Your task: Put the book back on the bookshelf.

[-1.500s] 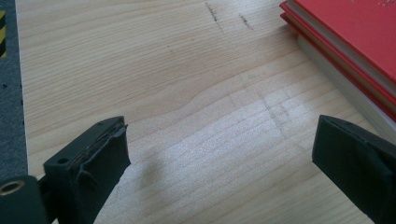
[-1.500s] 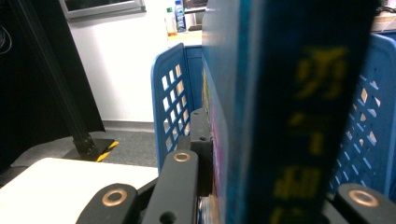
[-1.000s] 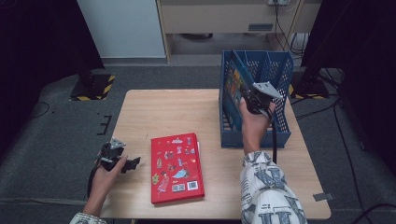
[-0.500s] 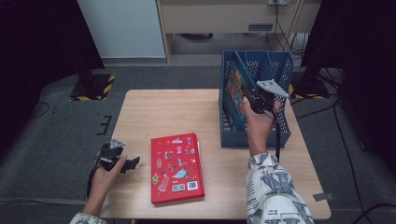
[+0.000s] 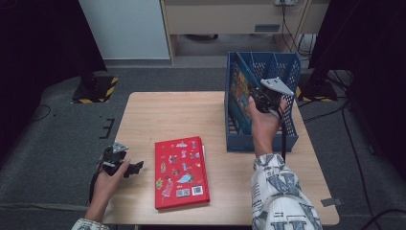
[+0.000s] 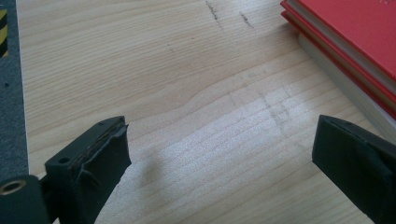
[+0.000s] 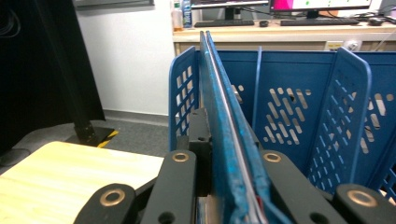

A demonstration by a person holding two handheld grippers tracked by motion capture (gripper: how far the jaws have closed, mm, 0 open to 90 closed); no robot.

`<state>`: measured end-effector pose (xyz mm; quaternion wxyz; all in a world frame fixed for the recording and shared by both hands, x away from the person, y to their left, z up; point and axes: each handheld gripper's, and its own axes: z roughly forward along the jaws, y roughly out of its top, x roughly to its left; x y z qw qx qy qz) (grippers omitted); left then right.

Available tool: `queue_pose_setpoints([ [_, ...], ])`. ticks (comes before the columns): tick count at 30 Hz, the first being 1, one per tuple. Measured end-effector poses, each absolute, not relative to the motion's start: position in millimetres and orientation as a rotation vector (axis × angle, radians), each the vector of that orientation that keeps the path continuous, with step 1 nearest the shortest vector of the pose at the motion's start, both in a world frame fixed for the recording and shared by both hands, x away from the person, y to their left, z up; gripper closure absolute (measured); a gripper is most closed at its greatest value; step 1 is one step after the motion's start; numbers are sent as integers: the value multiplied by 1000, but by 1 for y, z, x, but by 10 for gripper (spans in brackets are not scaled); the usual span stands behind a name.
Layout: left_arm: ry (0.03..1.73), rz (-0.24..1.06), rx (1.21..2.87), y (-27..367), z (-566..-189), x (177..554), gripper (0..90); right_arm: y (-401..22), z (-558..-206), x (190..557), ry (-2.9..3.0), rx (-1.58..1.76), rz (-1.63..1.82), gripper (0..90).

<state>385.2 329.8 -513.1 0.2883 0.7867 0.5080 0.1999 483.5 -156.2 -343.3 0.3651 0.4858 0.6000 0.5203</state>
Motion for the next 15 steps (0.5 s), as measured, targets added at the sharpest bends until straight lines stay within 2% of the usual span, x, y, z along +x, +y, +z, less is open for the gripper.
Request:
queue_pose_setpoints([
  [15,1359,529,2097,330,-514,385,35,-147,-333,500,1485,1256,1331,833],
])
